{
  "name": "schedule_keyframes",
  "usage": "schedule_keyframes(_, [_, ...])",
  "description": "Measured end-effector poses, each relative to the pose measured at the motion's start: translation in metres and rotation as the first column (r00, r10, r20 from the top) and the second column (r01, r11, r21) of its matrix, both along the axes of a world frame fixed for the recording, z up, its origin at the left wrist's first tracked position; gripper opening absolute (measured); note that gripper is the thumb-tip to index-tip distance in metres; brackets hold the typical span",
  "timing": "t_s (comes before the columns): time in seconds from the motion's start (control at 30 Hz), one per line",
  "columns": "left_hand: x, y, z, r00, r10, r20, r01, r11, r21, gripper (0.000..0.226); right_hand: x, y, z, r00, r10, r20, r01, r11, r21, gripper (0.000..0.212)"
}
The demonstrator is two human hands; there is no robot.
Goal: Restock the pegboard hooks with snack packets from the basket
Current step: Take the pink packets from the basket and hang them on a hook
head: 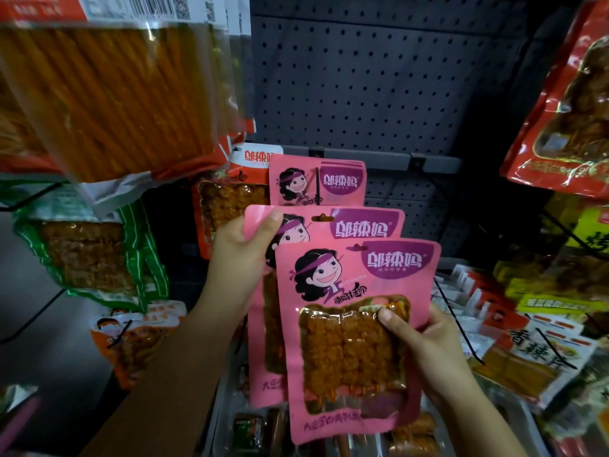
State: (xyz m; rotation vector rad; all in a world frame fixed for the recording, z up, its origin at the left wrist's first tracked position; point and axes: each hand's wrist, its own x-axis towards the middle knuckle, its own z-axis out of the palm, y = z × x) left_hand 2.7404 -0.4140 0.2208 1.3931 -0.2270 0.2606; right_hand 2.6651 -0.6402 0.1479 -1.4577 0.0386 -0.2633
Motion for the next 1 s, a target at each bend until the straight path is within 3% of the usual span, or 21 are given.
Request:
schedule_keyframes(0.2, [0.005, -0.005, -0.010, 0.999, 0.053, -0.007, -0.053, 0.997, 0.059, 0.020, -0.004, -0.001, -0.014, 0.997, -0.020, -0.069, 0.022, 0.999, 0.032, 0.030])
schedule_keyframes(0.7, [0.031, 0.007, -0.020, 0.995, -0.028, 0.093, 0.027, 1.000, 0.016, 0.012, 0.016, 0.004, -0.019, 1.000, -0.015, -0.024, 0.015, 1.000, -0.002, 0.024])
schedule_keyframes(0.9, [0.045, 0.012, -0.022, 0.984, -0.148, 0.101, 0.145, 0.989, 0.035, 0.014, 0.027, 0.003, -0.021, 0.996, -0.076, -0.038, 0.075, 0.997, -0.008, 0.023])
schedule_keyframes(1.0, [0.058, 0.010, -0.020, 0.986, -0.108, 0.127, 0.096, 0.991, 0.095, 0.016, 0.039, 0.004, -0.019, 0.995, -0.086, -0.051, 0.086, 0.996, -0.002, 0.021])
